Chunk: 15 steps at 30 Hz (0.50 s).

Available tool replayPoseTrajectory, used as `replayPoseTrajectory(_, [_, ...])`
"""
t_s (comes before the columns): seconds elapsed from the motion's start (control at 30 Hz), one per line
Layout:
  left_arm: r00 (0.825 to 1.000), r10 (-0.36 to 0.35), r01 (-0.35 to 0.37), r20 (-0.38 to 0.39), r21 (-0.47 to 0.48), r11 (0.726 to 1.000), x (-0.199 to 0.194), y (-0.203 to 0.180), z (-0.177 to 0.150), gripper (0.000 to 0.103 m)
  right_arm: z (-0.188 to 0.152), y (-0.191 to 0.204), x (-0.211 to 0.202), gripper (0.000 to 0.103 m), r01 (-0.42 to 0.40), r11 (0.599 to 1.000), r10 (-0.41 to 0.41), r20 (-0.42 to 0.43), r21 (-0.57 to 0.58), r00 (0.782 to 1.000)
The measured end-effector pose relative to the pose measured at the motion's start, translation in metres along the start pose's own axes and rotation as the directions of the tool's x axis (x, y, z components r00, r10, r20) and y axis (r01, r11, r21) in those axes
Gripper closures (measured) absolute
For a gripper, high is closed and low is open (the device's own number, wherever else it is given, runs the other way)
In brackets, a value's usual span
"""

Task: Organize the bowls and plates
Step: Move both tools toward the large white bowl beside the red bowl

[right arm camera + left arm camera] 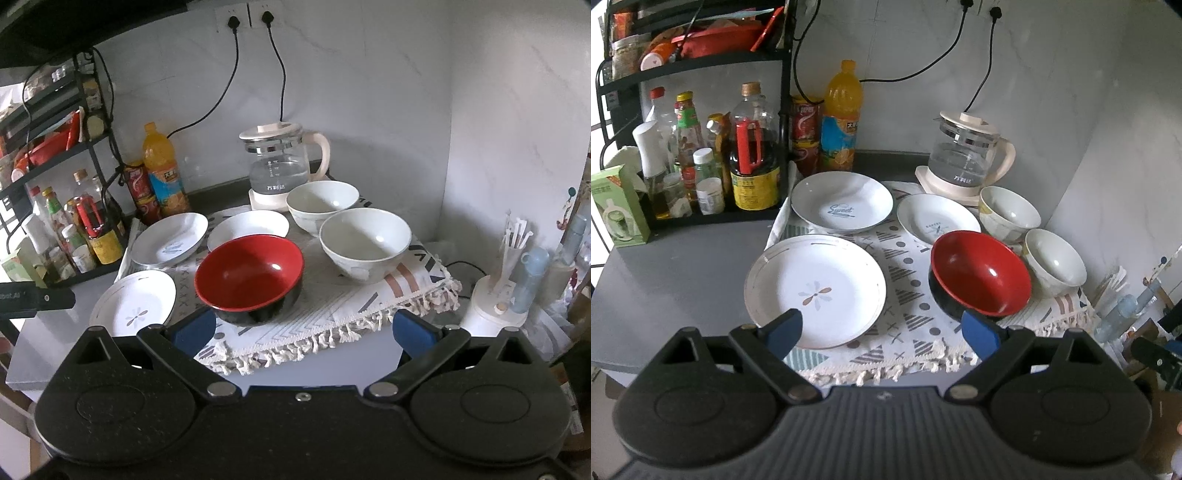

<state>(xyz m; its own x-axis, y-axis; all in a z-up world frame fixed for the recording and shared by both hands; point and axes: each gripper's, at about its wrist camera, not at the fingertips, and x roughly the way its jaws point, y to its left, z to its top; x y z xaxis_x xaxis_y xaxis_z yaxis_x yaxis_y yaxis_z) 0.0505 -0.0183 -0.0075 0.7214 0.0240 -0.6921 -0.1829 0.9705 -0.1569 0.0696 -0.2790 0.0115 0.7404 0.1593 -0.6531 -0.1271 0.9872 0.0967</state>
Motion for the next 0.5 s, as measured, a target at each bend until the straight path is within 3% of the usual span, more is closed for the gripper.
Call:
replayPoseTrajectory(0.23, [1.0, -0.025, 0.025, -0.004, -0.003, 1.0, 0.026, -0.018, 0.018, 0.011, 0.013, -0.015, 0.024, 0.0, 0.028, 1.0, -0.028, 0.001, -0.007, 1.0])
replayPoseTrajectory(0.5, [0.998, -0.053, 0.052, -0.023, -0.041, 0.998, 0.061, -0.039, 0.039, 0.012, 0.028, -0.041, 0.052, 0.0, -0.001, 1.0, 0.001, -0.009, 0.002, 1.0])
